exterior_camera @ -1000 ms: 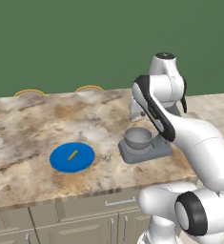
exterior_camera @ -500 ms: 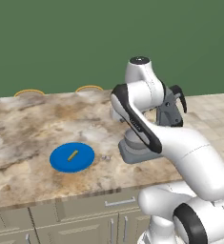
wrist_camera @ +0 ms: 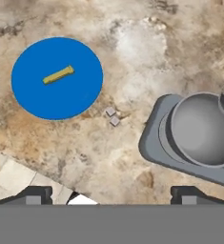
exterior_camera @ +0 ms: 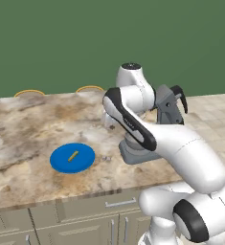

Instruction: Add butter and sugar cubes to the stand mixer bowl and then turn on the stand mixer to begin making frosting.

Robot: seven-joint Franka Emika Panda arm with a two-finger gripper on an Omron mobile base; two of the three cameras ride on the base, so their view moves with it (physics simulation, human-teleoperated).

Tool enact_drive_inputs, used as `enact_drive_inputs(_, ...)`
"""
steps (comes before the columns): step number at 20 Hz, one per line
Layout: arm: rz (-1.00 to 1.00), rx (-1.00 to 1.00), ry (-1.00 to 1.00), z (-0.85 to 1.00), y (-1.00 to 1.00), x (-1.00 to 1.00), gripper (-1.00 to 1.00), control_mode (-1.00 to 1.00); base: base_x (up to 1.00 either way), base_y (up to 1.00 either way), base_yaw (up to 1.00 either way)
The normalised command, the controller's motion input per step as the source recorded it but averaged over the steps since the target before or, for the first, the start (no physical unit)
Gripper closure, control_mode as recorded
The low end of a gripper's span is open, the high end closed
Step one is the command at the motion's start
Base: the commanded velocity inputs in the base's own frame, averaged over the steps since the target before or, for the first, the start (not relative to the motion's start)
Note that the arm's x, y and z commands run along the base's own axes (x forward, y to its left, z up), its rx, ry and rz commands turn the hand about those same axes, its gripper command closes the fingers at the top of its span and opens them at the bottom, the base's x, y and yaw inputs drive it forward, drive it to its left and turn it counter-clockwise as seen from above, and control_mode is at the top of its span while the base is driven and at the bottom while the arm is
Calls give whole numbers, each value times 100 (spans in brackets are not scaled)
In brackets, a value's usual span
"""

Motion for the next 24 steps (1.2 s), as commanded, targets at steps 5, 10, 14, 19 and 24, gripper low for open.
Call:
enact_drive_inputs(5,30,0,0,-61,31,30,-100,-100,0,0,0)
enact_drive_inputs(10,14,0,0,-39,21,26,-100,-100,0,0,0)
enact_drive_inputs(14,6,0,0,-34,9,25,-100,-100,0,0,0)
enact_drive_inputs(19,6,0,0,-25,10,25,-100,-100,0,0,0)
enact_drive_inputs(24,2,0,1,-6,11,27,-100,-100,0,0,0)
